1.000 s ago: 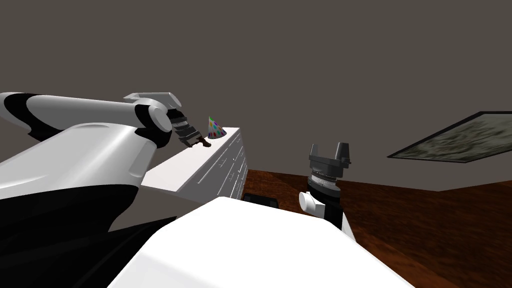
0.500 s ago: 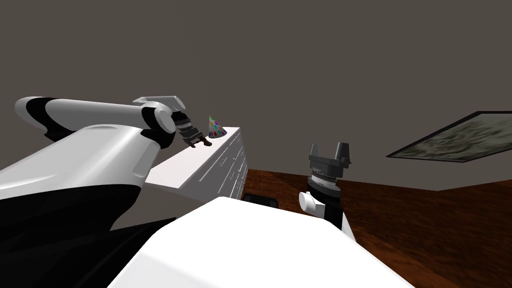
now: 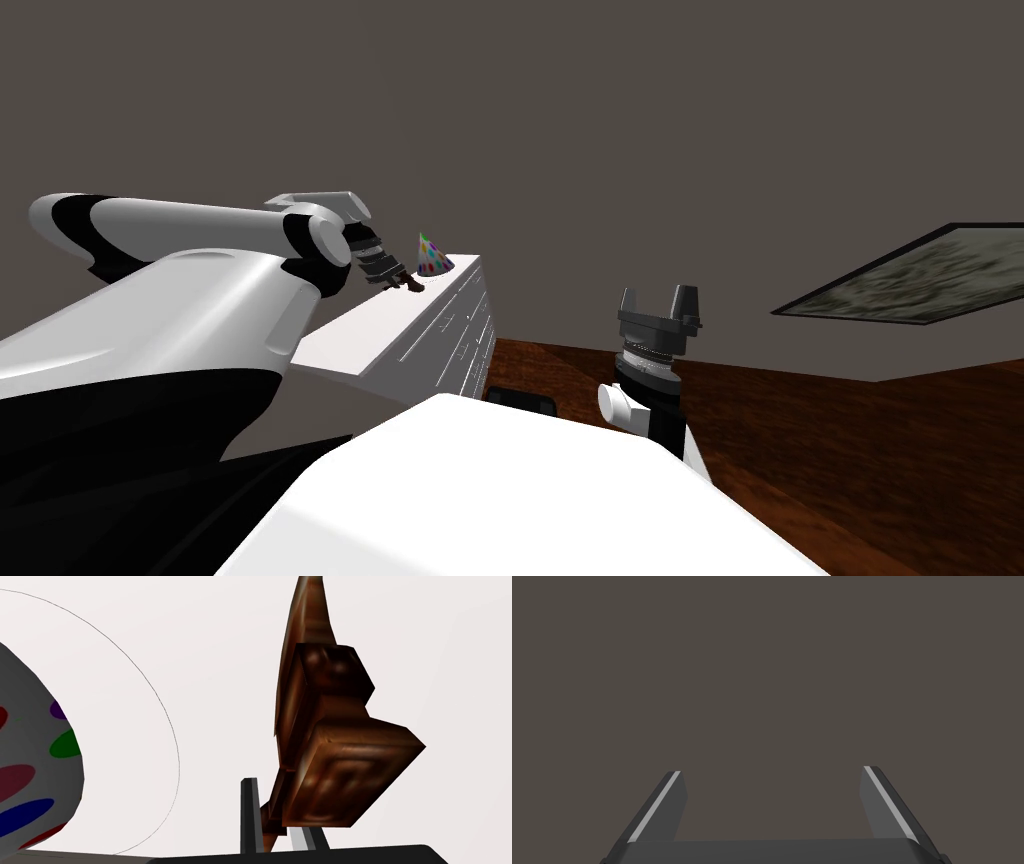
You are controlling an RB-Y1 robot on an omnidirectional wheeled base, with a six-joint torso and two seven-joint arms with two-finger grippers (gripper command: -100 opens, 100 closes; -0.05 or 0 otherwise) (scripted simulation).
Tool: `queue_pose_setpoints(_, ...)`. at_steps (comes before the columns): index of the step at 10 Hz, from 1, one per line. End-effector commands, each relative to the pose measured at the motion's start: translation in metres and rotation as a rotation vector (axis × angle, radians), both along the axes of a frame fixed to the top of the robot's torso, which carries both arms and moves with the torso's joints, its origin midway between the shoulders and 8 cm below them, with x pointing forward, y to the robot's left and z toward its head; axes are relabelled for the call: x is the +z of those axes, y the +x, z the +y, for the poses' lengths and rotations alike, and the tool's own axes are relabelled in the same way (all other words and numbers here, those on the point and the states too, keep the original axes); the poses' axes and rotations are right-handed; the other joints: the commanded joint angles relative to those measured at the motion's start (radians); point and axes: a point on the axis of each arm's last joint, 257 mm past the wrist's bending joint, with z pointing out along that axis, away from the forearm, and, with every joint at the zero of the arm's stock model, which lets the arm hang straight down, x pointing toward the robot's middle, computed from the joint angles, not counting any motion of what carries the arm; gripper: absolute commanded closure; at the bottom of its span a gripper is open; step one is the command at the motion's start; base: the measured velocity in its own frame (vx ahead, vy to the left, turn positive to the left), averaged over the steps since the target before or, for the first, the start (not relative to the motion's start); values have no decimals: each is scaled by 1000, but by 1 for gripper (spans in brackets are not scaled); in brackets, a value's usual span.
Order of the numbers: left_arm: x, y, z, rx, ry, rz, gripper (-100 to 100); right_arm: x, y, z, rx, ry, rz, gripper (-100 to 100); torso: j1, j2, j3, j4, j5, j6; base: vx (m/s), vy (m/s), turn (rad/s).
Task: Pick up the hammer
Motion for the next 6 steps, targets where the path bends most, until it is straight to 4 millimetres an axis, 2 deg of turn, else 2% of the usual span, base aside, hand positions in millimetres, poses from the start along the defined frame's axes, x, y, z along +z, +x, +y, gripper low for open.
queue_pose_setpoints(1,0,0,0,0,0,0,0,0,0,0,0,0,0,0,0,0,0,0,0,0,0,0,0)
queue_pose_setpoints(2,3,-8,0,7,-13,16,100,0,0,0,0,0,0,0,0,0,0,0,0,0,21,6,-6)
queue_pose_setpoints(4,13,-14,1,9,-16,20,100,0,0,0,0,0,0,0,0,-2,-1,0,0,0,39,11,-3)
queue_pose_setpoints(5,10,-11,2,8,-11,14,100,0,0,0,0,0,0,0,1,-2,-1,0,0,0,18,7,2)
queue_pose_setpoints(6,11,-12,1,8,-12,16,0,0,0,0,0,0,0,0,0,-2,-1,-1,0,0,0,0,0)
